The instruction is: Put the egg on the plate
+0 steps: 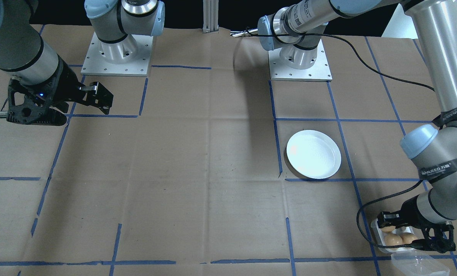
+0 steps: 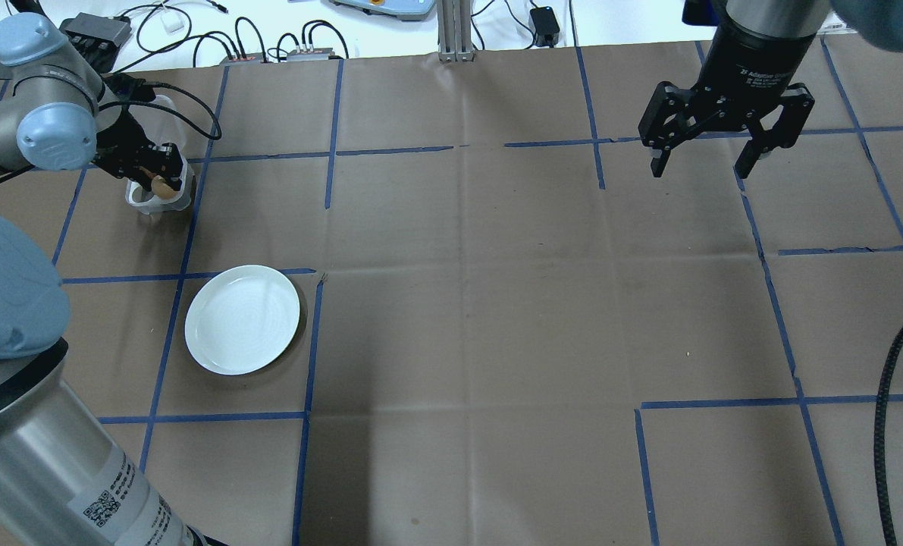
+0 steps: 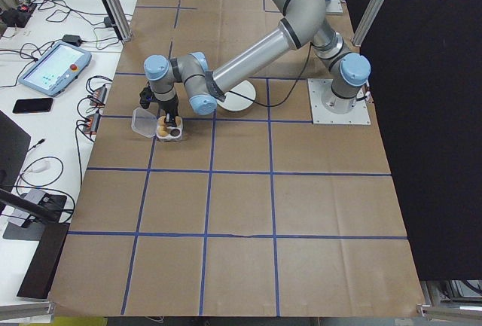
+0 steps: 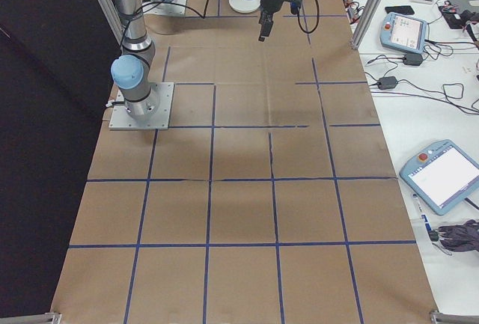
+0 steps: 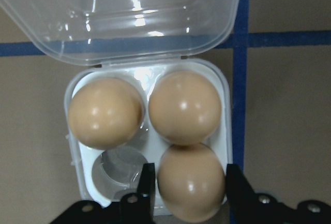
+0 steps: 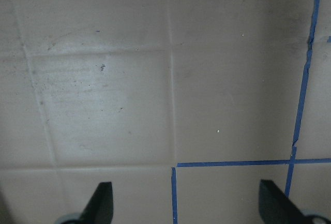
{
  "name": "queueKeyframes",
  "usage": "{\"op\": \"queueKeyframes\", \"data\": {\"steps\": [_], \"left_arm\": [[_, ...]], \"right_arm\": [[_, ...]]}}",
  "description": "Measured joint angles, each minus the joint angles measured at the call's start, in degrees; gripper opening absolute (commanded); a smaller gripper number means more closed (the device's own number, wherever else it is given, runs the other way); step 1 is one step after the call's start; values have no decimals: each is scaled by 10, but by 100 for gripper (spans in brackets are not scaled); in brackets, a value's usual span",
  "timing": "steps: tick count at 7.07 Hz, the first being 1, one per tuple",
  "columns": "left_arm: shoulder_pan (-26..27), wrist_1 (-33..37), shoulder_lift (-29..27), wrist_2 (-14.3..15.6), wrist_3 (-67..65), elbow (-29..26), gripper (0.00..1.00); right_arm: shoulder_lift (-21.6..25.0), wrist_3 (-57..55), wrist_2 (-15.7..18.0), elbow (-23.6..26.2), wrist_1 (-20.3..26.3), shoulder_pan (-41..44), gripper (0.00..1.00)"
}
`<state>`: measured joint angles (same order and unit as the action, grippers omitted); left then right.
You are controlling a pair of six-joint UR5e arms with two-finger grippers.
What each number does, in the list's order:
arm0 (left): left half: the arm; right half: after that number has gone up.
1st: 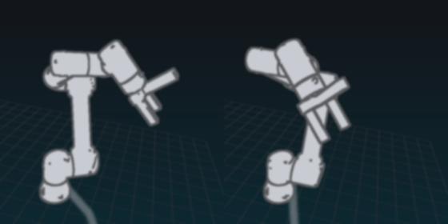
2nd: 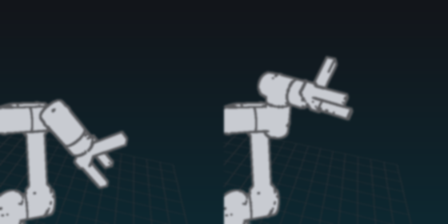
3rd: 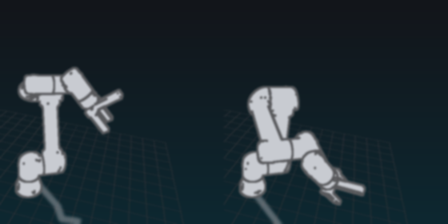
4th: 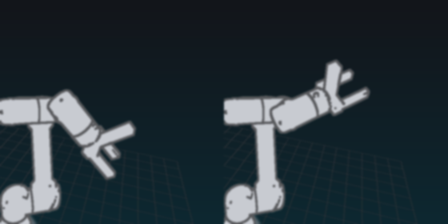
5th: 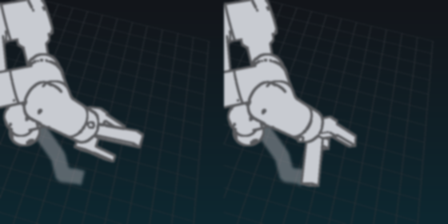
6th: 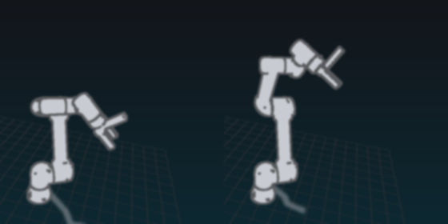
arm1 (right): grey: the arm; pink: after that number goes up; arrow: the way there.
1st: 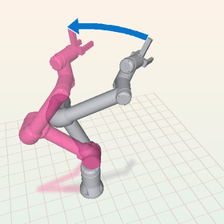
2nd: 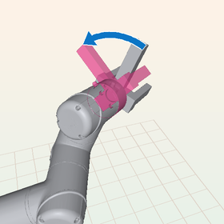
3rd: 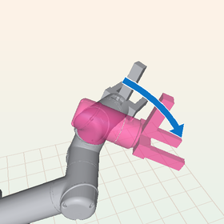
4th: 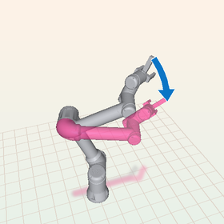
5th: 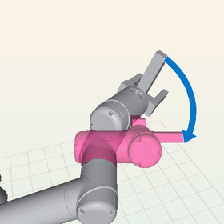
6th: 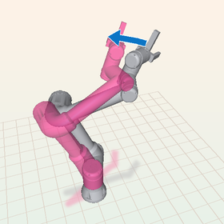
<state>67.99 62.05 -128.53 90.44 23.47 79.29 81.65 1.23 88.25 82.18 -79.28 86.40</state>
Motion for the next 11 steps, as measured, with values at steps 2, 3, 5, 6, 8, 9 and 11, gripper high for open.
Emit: {"op": "queueKeyframes", "data": {"steps": [2,3,5,6,8,9,11], "left_arm": [[1,5,7,1,0,-1,24],[2,12,15,1,0,-1,24],[3,54,55,3,0,3,24],[4,76,82,5,-4,10,24],[20,107,131,6,-46,37,24],[47,114,155,6,-83,62,24],[95,116,189,6,-145,137,24]], "right_arm": [[0,0,0,0,0,0,100],[0,0,0,0,0,0,100],[0,0,0,0,0,0,100],[0,0,0,0,0,0,100],[0,0,0,0,0,0,100],[0,0,0,0,0,0,100],[0,0,0,0,0,0,100]]}}
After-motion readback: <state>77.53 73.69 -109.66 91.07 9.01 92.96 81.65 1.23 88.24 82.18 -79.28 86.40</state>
